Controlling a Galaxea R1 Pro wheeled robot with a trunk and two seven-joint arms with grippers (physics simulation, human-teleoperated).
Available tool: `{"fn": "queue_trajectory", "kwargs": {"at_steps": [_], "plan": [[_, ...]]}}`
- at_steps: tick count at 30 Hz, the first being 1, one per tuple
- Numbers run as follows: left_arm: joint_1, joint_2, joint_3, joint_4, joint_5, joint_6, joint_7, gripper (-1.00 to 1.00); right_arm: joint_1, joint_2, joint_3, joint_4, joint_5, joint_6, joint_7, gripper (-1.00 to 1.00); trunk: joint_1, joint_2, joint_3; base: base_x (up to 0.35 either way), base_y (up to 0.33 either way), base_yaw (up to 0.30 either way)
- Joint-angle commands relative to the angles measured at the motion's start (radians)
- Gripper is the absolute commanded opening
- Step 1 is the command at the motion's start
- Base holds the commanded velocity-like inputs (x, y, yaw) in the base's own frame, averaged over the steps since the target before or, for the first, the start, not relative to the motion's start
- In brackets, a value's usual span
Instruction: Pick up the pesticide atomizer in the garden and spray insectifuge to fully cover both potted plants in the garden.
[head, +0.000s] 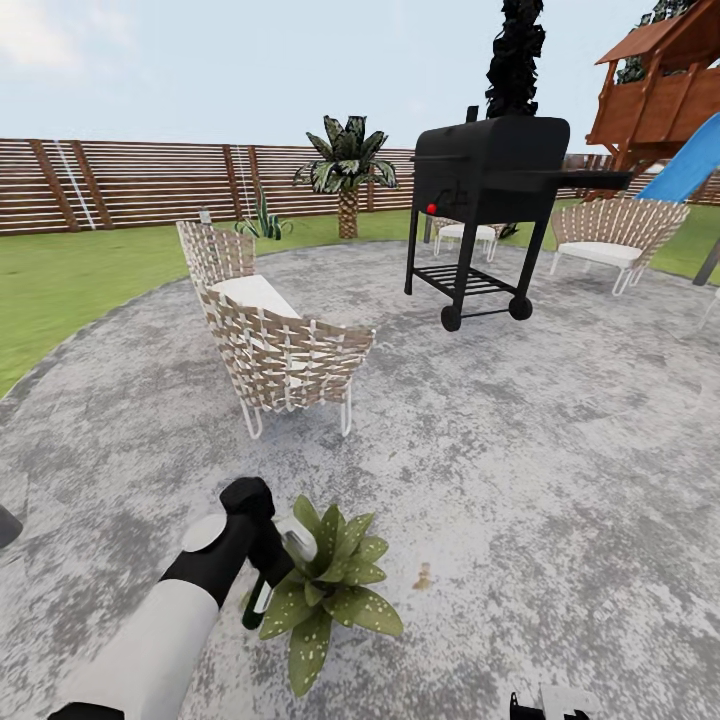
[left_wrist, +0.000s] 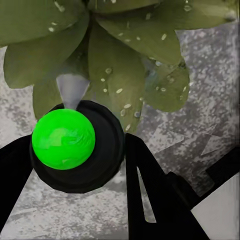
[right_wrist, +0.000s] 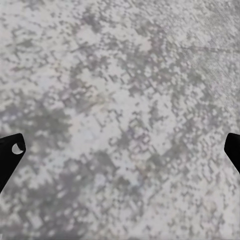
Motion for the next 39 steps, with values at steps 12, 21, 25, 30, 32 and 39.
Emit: {"fn": "queue_trajectory", "kwargs": {"at_steps": [12,21,25,30,32,39], "plan": [[-0.001,0.076,0.05,-0.005,-0.007,0.009,-0.009,-1.0,-0.001,0.0,-0.007,0.002,0.011,-0.004,-0.003,1.0,0.0,0.0,-0.001,0.0,0.0,0.0],[-0.011,0.083,0.049,-0.003,-0.019,-0.002,-0.021,-1.0,-0.001,-0.001,-0.007,0.001,0.012,-0.004,-0.003,1.0,0.0,0.0,-0.001,0.0,0.0,0.0],[-0.012,0.083,0.044,-0.004,-0.049,0.001,-0.01,-1.0,-0.001,-0.001,-0.007,0.003,0.012,-0.003,-0.003,1.0,0.0,0.0,-0.001,0.0,0.0,0.0],[-0.014,0.08,0.042,-0.003,-0.076,0.01,-0.015,-1.0,-0.001,-0.001,-0.007,0.003,0.012,-0.003,-0.003,1.0,0.0,0.0,-0.001,0.0,0.0,0.0],[-0.009,0.074,0.041,-0.003,-0.105,0.011,-0.015,-1.0,-0.001,-0.001,-0.007,0.003,0.012,-0.003,-0.003,1.0,0.0,0.0,-0.001,0.039,0.0,0.0],[-0.007,0.069,0.045,-0.005,-0.137,0.013,-0.012,-1.0,-0.001,0.0,-0.007,0.003,0.012,-0.003,-0.003,1.0,0.0,0.0,-0.001,0.087,-0.011,0.0]]}}
